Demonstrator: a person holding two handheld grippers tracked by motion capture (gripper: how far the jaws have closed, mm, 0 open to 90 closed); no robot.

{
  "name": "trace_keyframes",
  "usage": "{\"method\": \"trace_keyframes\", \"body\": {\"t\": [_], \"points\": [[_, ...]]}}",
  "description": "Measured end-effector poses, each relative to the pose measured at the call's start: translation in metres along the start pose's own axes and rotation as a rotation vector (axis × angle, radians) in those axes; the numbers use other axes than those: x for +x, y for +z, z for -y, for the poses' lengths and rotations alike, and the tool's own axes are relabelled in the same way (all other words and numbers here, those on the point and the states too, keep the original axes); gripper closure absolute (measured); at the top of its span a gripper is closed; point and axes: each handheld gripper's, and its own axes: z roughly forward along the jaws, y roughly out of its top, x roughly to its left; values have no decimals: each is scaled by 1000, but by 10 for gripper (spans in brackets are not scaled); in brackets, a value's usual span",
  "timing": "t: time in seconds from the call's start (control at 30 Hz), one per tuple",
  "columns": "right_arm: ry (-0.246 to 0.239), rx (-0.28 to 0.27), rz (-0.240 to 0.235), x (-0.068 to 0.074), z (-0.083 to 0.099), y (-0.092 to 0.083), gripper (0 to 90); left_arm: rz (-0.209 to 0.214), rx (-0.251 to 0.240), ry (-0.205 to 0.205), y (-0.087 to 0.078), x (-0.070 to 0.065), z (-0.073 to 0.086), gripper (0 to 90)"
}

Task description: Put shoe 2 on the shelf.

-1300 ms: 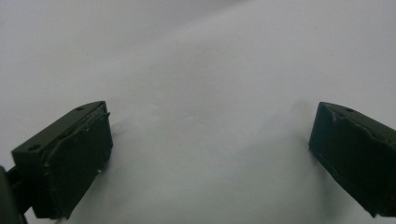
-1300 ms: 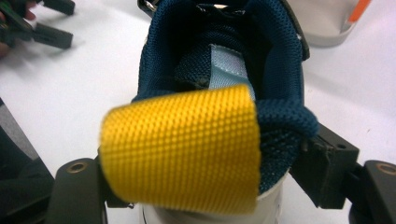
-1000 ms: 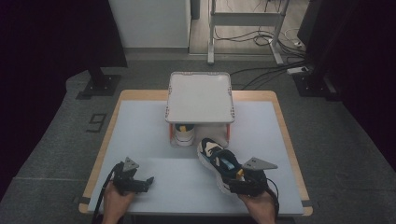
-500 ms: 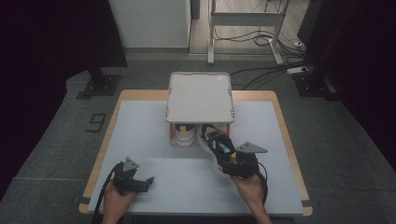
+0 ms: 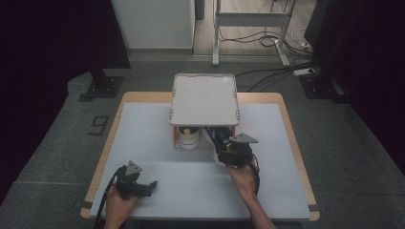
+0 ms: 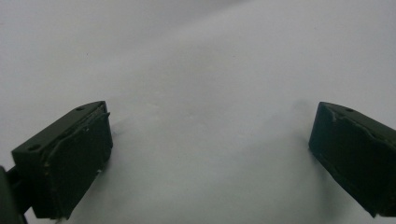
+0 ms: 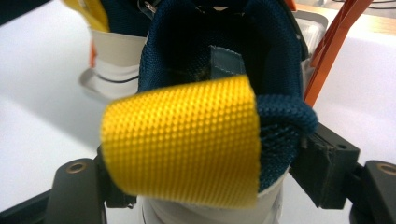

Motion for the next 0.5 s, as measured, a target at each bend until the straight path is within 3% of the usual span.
{"method": "trace_keyframes", "body": {"t": [0.2,0.5], "points": [[15,6,51,-2,-4,18,253,0,0,0,0,0,0,0],[49,4,69,-6,-5,36,202,0,0,0,0,0,0,0]]}}
